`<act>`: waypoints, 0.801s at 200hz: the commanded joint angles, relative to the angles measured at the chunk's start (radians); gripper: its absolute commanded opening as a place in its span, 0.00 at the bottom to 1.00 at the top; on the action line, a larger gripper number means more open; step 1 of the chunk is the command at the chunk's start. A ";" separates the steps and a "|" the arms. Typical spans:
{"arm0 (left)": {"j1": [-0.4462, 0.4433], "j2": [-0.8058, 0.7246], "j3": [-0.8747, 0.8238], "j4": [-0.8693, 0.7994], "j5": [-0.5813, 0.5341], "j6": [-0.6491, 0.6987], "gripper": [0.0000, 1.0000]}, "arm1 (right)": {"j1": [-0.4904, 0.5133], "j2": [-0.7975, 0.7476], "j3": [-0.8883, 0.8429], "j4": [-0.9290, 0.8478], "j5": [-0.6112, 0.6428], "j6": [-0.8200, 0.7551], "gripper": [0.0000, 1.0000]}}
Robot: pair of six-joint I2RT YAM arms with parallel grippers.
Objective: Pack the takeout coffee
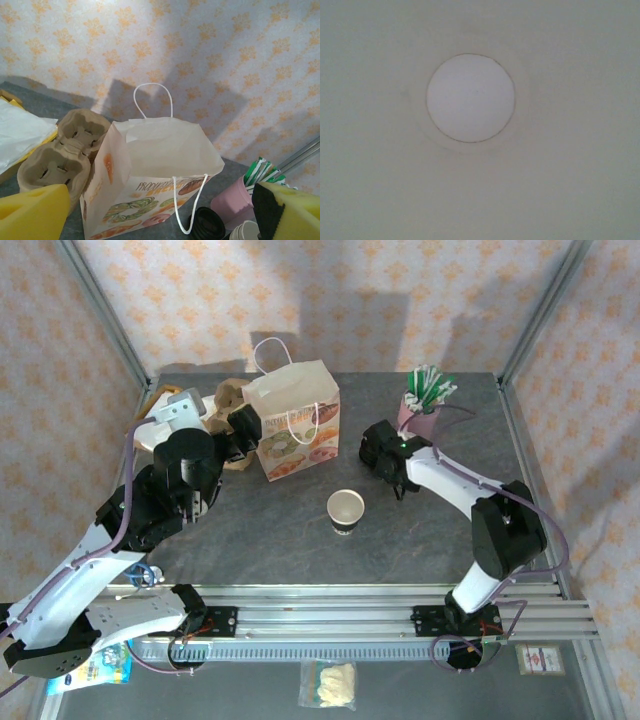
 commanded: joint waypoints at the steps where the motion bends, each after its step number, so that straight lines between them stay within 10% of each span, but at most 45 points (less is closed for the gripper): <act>1: 0.008 -0.004 0.023 0.007 -0.004 0.028 0.95 | -0.007 -0.050 -0.019 -0.043 0.088 0.041 0.70; 160: 0.009 -0.037 0.020 -0.063 -0.018 -0.035 0.95 | 0.062 -0.209 0.008 -0.087 -0.063 -0.114 0.69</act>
